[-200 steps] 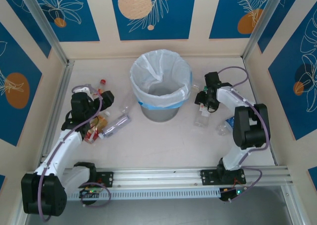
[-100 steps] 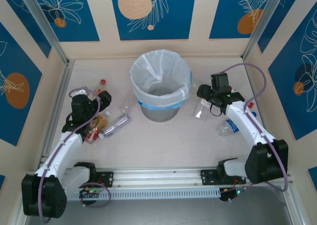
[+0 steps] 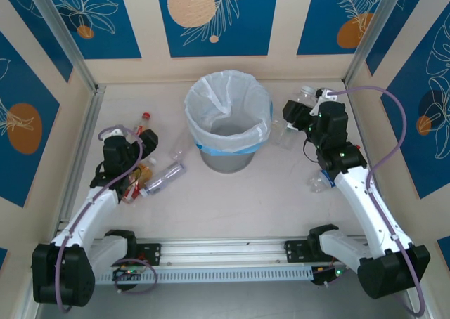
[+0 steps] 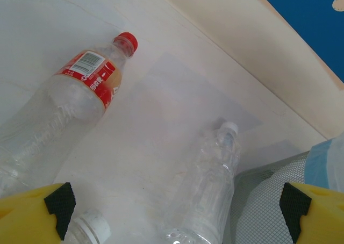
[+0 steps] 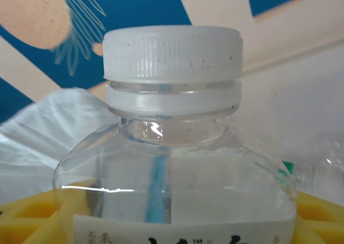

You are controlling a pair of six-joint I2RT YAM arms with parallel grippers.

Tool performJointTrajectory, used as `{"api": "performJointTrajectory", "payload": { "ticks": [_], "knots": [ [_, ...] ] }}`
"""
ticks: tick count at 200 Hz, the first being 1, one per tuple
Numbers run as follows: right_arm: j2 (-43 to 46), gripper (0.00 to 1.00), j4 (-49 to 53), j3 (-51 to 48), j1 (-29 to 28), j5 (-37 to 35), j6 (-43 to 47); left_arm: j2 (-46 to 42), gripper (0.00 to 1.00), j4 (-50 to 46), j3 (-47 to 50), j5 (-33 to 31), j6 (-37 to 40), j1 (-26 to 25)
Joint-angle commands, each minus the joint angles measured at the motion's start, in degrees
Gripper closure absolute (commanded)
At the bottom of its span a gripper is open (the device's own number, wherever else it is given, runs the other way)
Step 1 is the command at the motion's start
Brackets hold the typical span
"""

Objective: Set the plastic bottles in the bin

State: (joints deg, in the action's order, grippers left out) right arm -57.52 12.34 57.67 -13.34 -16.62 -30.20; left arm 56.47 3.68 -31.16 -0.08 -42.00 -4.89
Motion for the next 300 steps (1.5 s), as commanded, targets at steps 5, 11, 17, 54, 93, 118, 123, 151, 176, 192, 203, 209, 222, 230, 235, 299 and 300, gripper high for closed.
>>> {"api": "performJointTrajectory", "payload": {
  "ticks": [5, 11, 17, 54, 93, 118, 123, 151, 176, 192, 203, 209, 222, 230, 235, 299, 300],
  "knots": [
    [1.27, 1.0, -8.23, 2.37, -0.49, 7.33, 1.54, 0.21, 0.01, 1.76, -0.48, 0.73, -1.25, -0.21],
    [1.16, 1.0, -9.38, 2.95, -0.54, 9.62, 1.88, 0.35, 0.01, 1.72, -0.48, 0.85, -1.22, -0.21],
    [0.93, 1.0, -10.69, 3.5, -0.54, 12.03, 2.28, 0.59, 0.01, 1.45, -0.72, 0.78, -1.24, -0.26],
    [-2.36, 1.0, -14.65, 9.58, -5.01, 15.42, 12.51, 2.11, 0.01, 1.19, -1.5, 1.65, -1.6, -0.13],
    [-9.16, 1.0, -13.34, 20.27, -9.37, 16.76, 16.9, 2.6, 0.01, -0.33, -2.96, 4.56, -0.42, -0.17],
    [-11.18, 1.0, -12.93, 25.46, -10.65, 14.82, 16.86, 2.1, 0.01, -1.58, -3.11, 3.55, 0.33, -0.16],
    [-11.58, 1.0, -12.81, 26.12, -10.68, 15.27, 16.73, 2.07, 0.01, -1.61, -2.97, 3.51, 0.41, -0.21],
    [-15.78, 1.0, -12.33, 29.24, -11.05, 19.75, 17.13, 2.14, 0.01, -1.31, -2.99, 4.49, 0.73, -0.16],
    [-21.34, 1.0, -13.68, 31.94, -12.49, 22.84, 19.78, 2.44, 0.01, -1.21, -4.09, 7.98, 1.86, -0.21],
    [-24.96, 1.0, -15.06, 33.3, -13.69, 21.84, 20.56, 2.51, 0.01, -2.19, -5.15, 10.02, 2.61, -0.21],
    [-27.38, 1.0, -16.06, 33.95, -14.39, 20.51, 20.04, 2.4, 0.01, -3.15, -5.78, 10.9, 3.13, -0.22],
    [-28.42, 1.0, -16.69, 34.08, -14.73, 19.81, 19.77, 2.4, 0.01, -3.95, -6.21, 11.14, 3.43, -0.17],
    [-30.31, 0.99, -18.24, 33.89, -15.45, 18.27, 19.51, 2.1, 0.01, -5.68, -6.95, 10.94, 4.0, -0.15],
    [-31.32, 0.98, -19.17, 33.51, -15.91, 16.89, 19.38, 1.91, 0.01, -6.87, -7.31, 10.29, 4.33, -0.21],
    [-31.73, 0.98, -19.78, 33.17, -16.18, 16.07, 19.3, 1.83, 0.01, -7.62, -7.55, 9.69, 4.46, -0.21],
    [-34.06, 0.94, -23.5, 27.09, -16.98, 13.38, 15.83, 3.26, 0.01, -14.69, -11.11, 6.01, 5.99, -0.19],
    [-34.06, 0.94, -23.5, 27.03, -16.98, 13.37, 15.76, 3.32, 0.01, -14.77, -11.2, 6.03, 6.06, -0.16]
  ]
}}
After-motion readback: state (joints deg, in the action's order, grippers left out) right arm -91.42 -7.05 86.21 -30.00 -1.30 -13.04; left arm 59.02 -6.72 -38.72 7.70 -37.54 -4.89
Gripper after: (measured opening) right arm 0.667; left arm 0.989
